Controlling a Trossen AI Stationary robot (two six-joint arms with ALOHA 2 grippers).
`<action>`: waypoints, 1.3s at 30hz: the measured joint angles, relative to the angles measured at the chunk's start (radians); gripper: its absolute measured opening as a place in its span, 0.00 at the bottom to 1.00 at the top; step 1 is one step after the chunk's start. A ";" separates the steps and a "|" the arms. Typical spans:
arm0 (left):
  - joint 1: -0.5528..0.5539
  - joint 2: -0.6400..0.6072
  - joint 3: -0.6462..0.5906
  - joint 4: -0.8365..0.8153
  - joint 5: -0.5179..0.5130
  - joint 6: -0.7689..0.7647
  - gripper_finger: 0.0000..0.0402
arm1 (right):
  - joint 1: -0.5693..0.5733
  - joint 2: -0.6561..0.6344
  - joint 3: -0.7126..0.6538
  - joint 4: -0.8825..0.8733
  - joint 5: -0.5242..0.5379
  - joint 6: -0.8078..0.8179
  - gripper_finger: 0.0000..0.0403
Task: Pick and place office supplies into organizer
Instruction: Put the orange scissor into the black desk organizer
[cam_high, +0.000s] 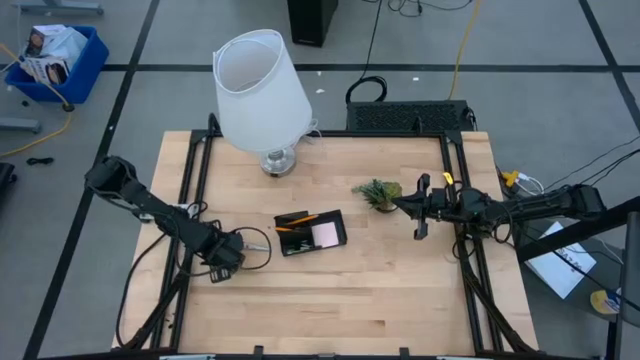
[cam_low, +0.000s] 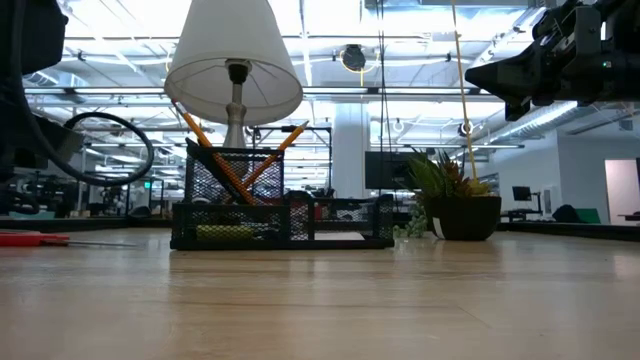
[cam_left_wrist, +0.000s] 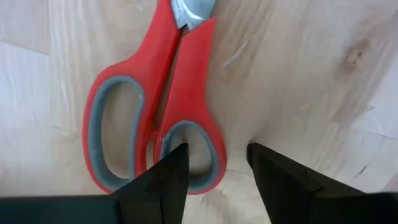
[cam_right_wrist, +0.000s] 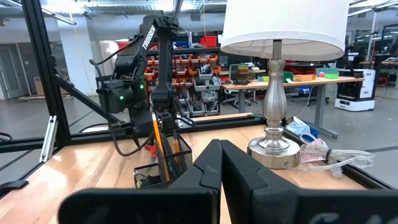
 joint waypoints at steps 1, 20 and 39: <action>0.000 0.000 0.001 0.004 0.001 0.001 0.43 | 0.000 0.000 0.000 0.000 0.000 0.000 0.00; -0.068 0.002 0.004 0.014 0.013 -0.168 0.10 | 0.000 0.000 0.000 0.000 0.000 0.000 0.00; -0.221 0.004 0.262 -0.186 -0.068 -0.256 0.04 | 0.000 0.000 0.000 0.000 0.000 0.000 0.00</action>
